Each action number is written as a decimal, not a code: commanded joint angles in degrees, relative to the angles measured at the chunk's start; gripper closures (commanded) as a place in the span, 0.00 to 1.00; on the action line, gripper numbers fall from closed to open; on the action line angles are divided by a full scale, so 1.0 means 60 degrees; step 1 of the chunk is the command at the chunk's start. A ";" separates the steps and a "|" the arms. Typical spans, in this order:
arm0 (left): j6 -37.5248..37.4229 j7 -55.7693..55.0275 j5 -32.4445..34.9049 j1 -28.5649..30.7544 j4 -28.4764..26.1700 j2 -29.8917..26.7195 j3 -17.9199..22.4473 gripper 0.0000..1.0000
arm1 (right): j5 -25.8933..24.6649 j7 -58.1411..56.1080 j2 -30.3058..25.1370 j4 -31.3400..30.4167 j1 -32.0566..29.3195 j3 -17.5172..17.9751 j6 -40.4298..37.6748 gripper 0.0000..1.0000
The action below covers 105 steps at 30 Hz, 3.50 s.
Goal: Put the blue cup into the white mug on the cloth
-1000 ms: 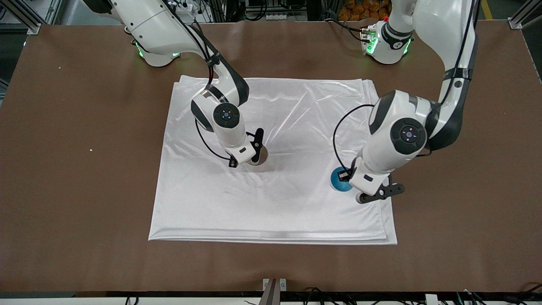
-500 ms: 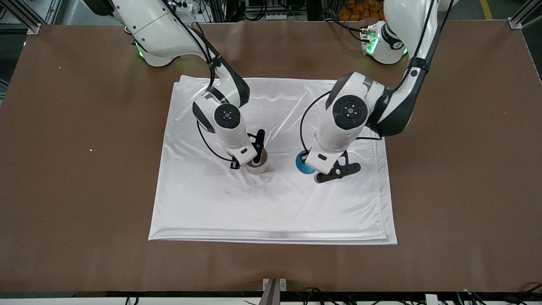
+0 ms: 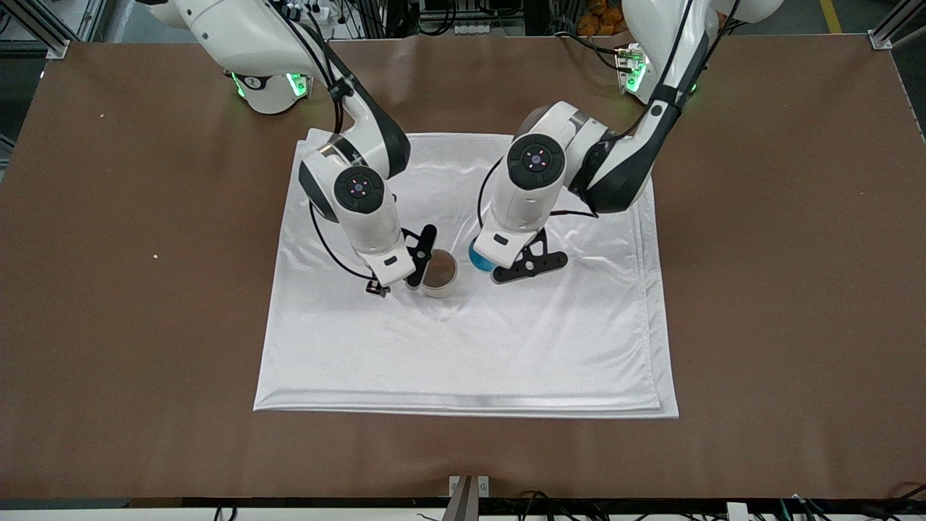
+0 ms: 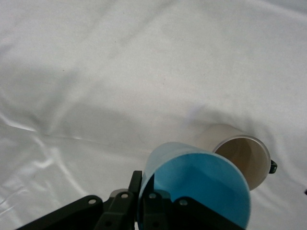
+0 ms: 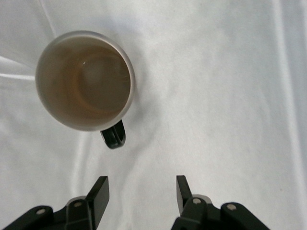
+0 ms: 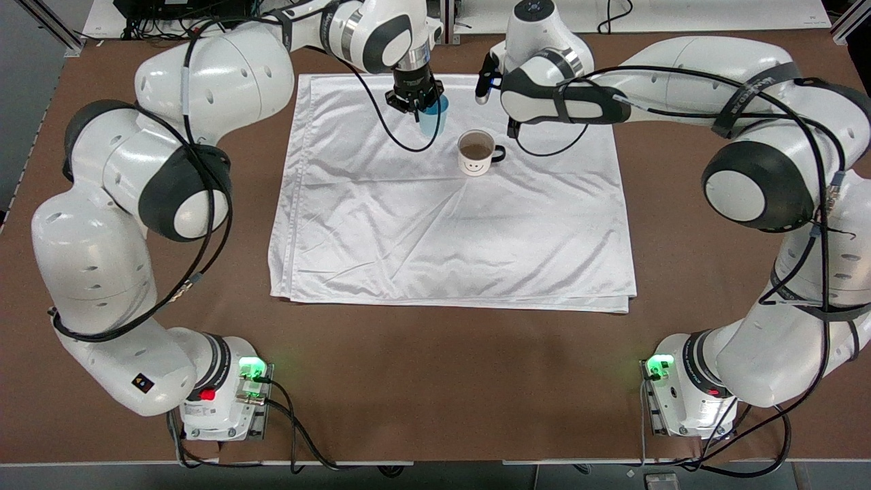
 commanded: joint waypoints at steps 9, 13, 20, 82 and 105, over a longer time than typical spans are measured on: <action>0.0886 -0.0631 -0.0139 -0.0579 0.0059 0.0308 0.0131 1.00 | 0.0022 0.0953 -0.2213 -0.0218 -0.0919 0.0087 -0.1884 0.30; 0.1194 -0.0793 -0.0139 -0.0711 0.0059 0.0338 0.0131 1.00 | 0.0022 0.0983 -0.2652 -0.0218 -0.1212 0.0087 -0.2309 0.29; 0.1780 -0.0881 -0.0124 -0.0784 0.0059 0.0484 0.0131 1.00 | 0.0052 0.1086 -0.3327 -0.0116 -0.1768 -0.0060 -0.2764 0.21; 0.3876 -0.1481 0.0096 -0.1312 0.0059 0.1730 0.0204 0.03 | 0.1209 0.5758 -0.4865 0.2009 -0.5842 -0.0177 -0.7350 0.00; 0.3218 0.1036 0.0154 0.0547 -0.0058 0.1188 0.1332 0.00 | 0.1311 0.6373 -0.5906 0.0514 -0.5929 -0.0191 -0.5753 0.00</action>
